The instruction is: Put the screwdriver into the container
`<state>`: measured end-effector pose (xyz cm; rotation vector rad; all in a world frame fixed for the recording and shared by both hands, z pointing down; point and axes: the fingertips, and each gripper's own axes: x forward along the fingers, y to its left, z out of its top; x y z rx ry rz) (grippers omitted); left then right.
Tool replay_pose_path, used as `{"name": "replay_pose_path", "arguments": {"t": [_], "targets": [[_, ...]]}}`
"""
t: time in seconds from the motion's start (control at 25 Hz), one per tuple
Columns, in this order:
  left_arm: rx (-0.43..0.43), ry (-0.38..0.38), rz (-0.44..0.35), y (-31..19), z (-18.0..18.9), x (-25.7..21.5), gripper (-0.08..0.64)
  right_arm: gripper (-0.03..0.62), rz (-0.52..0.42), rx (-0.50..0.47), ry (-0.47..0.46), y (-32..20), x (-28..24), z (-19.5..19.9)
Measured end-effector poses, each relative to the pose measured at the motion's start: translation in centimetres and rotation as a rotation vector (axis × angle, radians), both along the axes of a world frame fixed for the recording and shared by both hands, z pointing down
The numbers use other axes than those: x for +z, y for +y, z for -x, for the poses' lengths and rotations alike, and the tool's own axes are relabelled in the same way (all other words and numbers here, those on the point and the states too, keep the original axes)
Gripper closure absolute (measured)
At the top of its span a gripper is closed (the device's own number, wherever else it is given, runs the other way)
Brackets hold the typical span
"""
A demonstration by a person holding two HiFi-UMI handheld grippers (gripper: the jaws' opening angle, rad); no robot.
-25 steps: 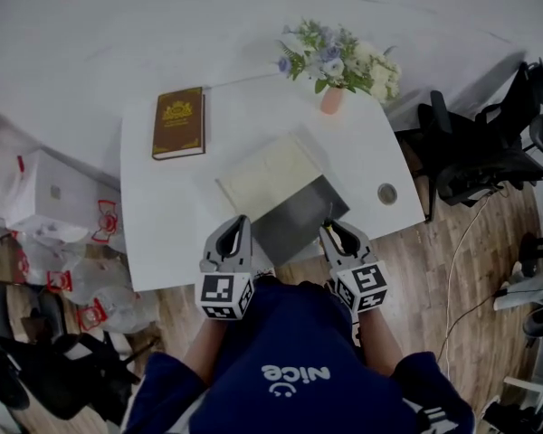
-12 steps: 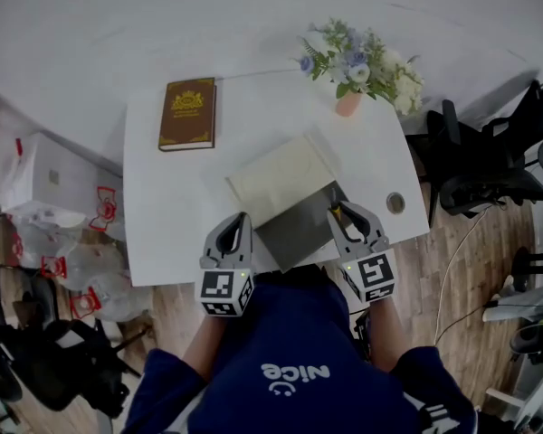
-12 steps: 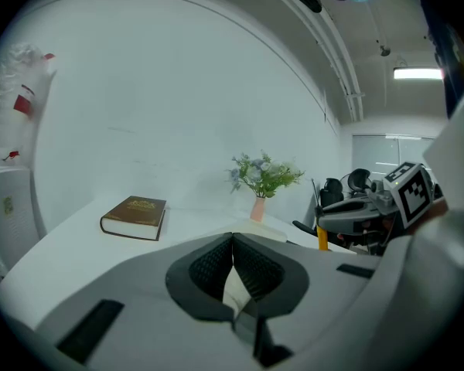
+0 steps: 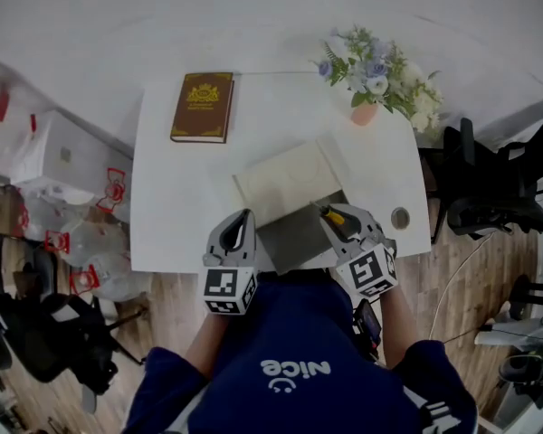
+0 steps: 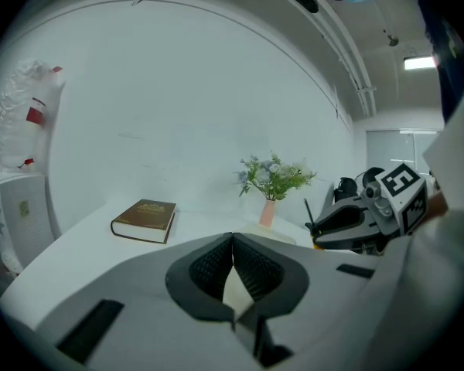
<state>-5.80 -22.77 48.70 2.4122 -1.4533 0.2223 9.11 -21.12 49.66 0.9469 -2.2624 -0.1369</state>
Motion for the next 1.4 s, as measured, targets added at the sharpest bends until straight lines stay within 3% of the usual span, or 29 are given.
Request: {"name": "replay_pose_path", "arguments": {"t": [0.36,0.52,0.76,1.08,1.4], "targets": [[-0.074,-0.023,-0.003,-0.1,0.0,0.1,0.543,0.497,0.120,-0.359,0.167,1.7,4.1,2.0],[-0.093,-0.028,0.001,0.2,-0.5,0.1,0.543,0.499,0.164,-0.459,0.240,2.2,6.3,2.2],[-0.122,-0.039,0.009,0.4,-0.4,0.3,0.543,0.499,0.261,-0.514,0.268,2.7,8.8,2.7],[-0.157,-0.040,0.022,1.2,-0.1,0.6,0.543,0.497,0.322,-0.589,0.335,3.6,11.3,3.6],[-0.171,-0.038,0.026,1.7,0.6,0.7,0.543,0.497,0.372,-0.570,0.419,3.8,13.4,3.2]]}}
